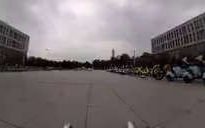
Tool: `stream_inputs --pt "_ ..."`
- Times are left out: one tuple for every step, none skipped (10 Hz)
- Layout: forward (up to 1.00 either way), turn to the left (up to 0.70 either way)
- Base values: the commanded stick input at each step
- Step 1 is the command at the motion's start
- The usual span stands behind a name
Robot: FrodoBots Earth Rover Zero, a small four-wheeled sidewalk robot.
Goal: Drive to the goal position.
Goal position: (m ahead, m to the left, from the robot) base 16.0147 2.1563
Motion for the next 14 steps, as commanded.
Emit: stream_inputs --pt "0.69 0.14" --pt "0.69 0.14" --pt "0.69 0.14" --pt "0.69 0.14" --pt "0.69 0.14" --pt "0.69 0.13" --pt "0.69 0.09" --pt "0.69 0.01" --pt "0.69 0.0" --pt "0.69 0.0" --pt "0.69 0.0" --pt "0.69 0.0" --pt "0.69 0.0" --pt "0.69 0.0"
